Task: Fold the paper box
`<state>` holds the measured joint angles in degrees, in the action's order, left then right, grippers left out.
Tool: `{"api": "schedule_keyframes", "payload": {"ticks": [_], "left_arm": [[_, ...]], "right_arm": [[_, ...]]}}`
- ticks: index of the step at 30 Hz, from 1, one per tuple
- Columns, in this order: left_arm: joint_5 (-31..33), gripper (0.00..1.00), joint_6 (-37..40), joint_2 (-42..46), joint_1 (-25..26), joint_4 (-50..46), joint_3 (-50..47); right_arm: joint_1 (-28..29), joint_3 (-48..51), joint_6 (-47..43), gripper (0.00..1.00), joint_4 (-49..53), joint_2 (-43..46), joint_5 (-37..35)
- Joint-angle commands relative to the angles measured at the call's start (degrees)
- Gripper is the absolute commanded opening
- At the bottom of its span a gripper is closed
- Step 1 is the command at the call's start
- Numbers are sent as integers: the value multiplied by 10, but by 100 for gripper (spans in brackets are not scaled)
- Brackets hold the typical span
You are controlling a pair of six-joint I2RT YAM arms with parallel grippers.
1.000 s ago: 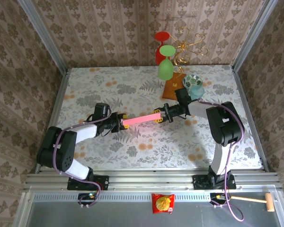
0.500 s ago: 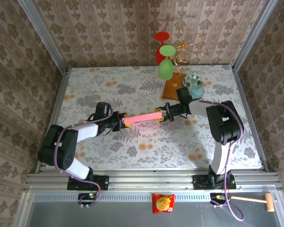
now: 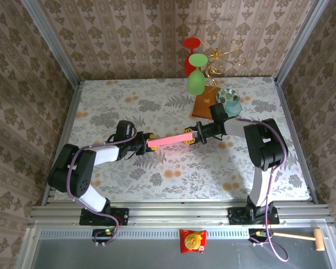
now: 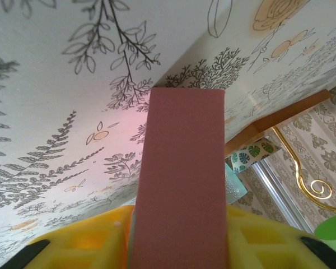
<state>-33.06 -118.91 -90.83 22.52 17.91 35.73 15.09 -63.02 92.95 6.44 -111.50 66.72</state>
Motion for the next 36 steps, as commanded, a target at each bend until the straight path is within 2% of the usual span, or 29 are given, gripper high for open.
{"api": "schedule_keyframes", "payload": {"ticks": [1,5,11,15,19,23,27,28,30,33,36], "left_arm": [[-9,32,-44,-8,18,-2,12],[-4,21,-47,4,18,-16,9],[-2,19,-56,26,11,-45,0],[3,19,-53,59,-1,-97,-6],[3,17,-31,103,-27,-187,-4],[-4,17,13,133,-57,-292,12],[-18,17,56,135,-86,-371,27],[-21,17,67,133,-93,-394,31],[-24,18,88,130,-105,-424,39],[-27,18,117,124,-128,-460,48],[-31,19,140,115,-150,-483,58]], "right_arm": [[13,1,-2,35,47,-18,-42],[11,-6,-14,49,60,-16,-51],[-9,-42,-111,69,169,16,-88],[-28,-88,-204,75,282,57,-120],[-53,-98,-267,78,334,113,-158],[-61,-126,-384,76,365,163,-223],[-18,-159,-582,57,397,215,-368],[2,-154,-632,49,389,228,-406],[43,-136,-724,39,356,248,-442],[102,-113,-840,37,306,272,-459],[153,-129,-940,38,313,265,-501]]}}
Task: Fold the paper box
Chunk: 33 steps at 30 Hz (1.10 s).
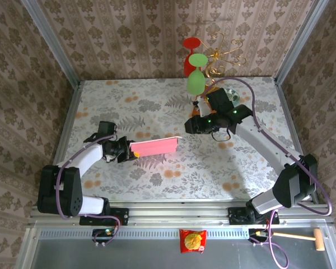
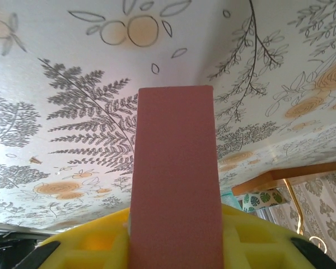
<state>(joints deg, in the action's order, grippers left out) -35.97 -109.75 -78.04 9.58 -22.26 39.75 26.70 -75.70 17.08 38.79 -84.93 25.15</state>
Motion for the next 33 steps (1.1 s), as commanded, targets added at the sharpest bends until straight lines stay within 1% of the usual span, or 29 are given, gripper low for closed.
{"api": "schedule_keyframes", "payload": {"ticks": [1,4,8,13,21,24,27,31,33], "left_arm": [[-1,19,58,-17,-26,-92,25],[-1,19,78,-34,-38,-109,44],[-4,19,89,-57,-47,-113,57],[-4,19,99,-74,-51,-118,73],[-2,19,109,-89,-61,-129,86],[-2,19,106,-91,-61,-127,85],[-2,19,109,-95,-61,-128,88],[-4,19,110,-99,-62,-124,91],[-4,19,111,-101,-62,-124,94]], "right_arm": [[48,-16,-208,38,7,-11,-97],[66,-56,-262,38,61,-53,-116],[81,-101,-299,39,105,-97,-111],[93,-131,-291,40,116,-130,-132],[100,-160,-288,38,128,-163,-113],[101,-171,-284,34,135,-178,-114],[101,-181,-280,27,139,-188,-111],[102,-192,-280,25,146,-198,-111],[102,-192,-280,23,146,-200,-110]]}}
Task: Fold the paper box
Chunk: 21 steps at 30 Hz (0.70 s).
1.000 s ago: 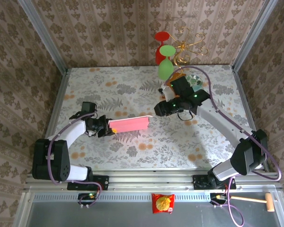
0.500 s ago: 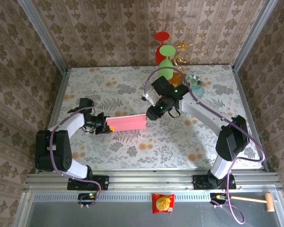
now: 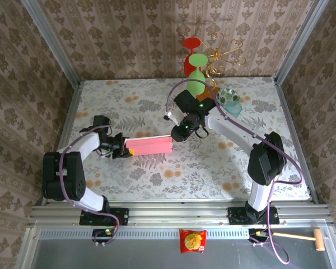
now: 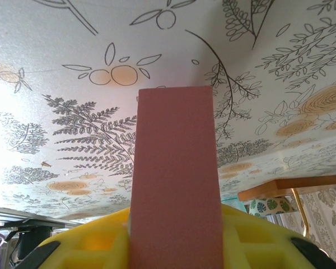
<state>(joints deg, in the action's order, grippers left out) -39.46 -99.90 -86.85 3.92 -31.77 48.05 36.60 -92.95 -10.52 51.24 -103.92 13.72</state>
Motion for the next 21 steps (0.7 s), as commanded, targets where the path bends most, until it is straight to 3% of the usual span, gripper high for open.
{"api": "schedule_keyframes", "payload": {"ticks": [1,7,21], "left_arm": [[31,19,12,-14,-6,-30,11],[30,19,15,-18,-6,-30,14],[30,18,16,-17,-6,-28,10]], "right_arm": [[3,-20,-3,22,20,-11,5],[3,-29,2,13,24,-15,3],[8,-21,24,16,18,-15,-21]]}}
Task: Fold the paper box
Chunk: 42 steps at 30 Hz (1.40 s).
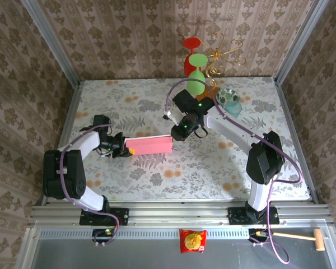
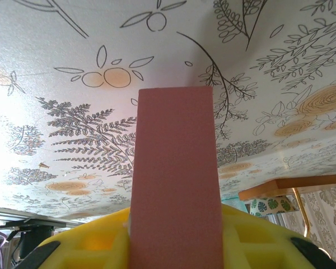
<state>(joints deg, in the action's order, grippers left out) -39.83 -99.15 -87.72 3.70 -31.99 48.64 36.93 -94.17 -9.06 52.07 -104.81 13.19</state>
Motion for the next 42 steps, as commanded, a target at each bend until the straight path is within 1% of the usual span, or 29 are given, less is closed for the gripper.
{"api": "schedule_keyframes", "payload": {"ticks": [1,3,6,8,13,18,29,34,42], "left_arm": [[34,18,9,-8,-3,-26,5],[34,18,9,-7,-3,-26,6],[34,18,9,-6,-3,-27,5],[34,18,8,-5,-3,-27,4],[34,18,6,-4,-3,-25,1],[34,18,2,-3,-3,-23,-2],[34,18,-19,1,-4,-5,-16],[34,17,-22,2,-3,-2,-18],[34,17,-24,3,-3,-1,-17]], "right_arm": [[6,-9,11,13,9,-7,-18],[6,-10,14,8,7,-7,-20],[7,-8,20,5,7,-7,-26],[7,-3,27,0,3,-7,-31],[7,4,70,0,-8,0,-32],[8,4,128,0,-7,-2,-15],[21,23,242,0,-17,13,-31],[27,18,278,0,-18,12,-36],[29,-22,311,0,20,-9,-46]]}}
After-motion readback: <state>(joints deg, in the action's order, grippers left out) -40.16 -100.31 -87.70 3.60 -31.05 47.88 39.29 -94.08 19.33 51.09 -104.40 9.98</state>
